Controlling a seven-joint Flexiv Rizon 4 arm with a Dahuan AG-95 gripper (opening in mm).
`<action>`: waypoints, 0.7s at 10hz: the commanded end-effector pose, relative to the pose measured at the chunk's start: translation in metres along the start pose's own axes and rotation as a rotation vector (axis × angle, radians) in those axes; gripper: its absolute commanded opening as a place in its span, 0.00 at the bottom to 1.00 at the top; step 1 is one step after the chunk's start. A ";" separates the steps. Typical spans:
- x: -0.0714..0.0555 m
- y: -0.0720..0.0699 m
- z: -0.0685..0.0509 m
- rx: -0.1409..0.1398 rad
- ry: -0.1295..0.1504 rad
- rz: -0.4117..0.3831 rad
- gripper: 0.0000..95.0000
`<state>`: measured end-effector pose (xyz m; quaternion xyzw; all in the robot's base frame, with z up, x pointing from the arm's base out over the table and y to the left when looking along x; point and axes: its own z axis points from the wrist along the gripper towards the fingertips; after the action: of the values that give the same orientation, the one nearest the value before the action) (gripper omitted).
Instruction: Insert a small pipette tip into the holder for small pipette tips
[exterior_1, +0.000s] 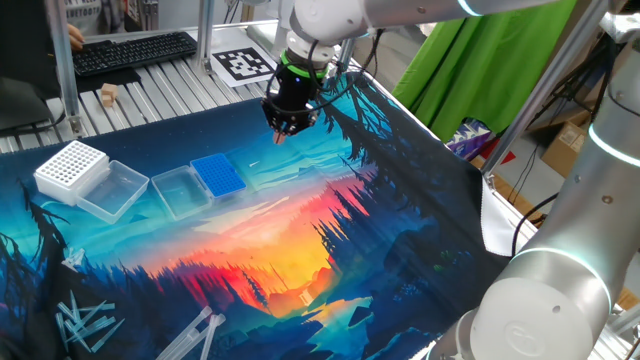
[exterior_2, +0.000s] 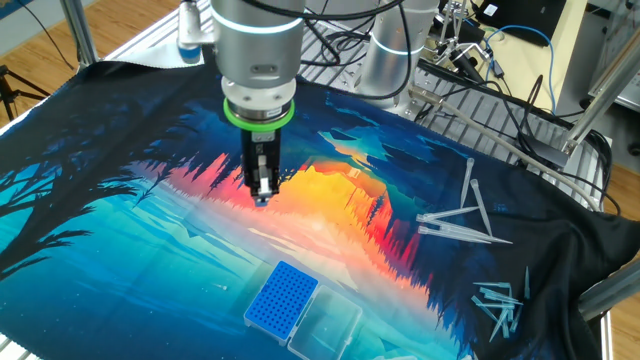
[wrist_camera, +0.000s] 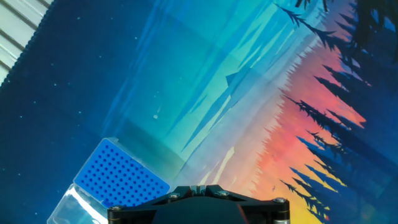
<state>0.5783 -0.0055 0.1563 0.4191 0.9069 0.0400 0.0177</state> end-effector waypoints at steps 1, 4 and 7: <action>-0.005 0.005 0.001 0.000 0.001 0.001 0.00; -0.013 0.015 0.004 -0.004 0.002 0.013 0.00; -0.017 0.022 0.007 -0.005 -0.001 0.029 0.00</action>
<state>0.6090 -0.0020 0.1496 0.4347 0.8994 0.0432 0.0176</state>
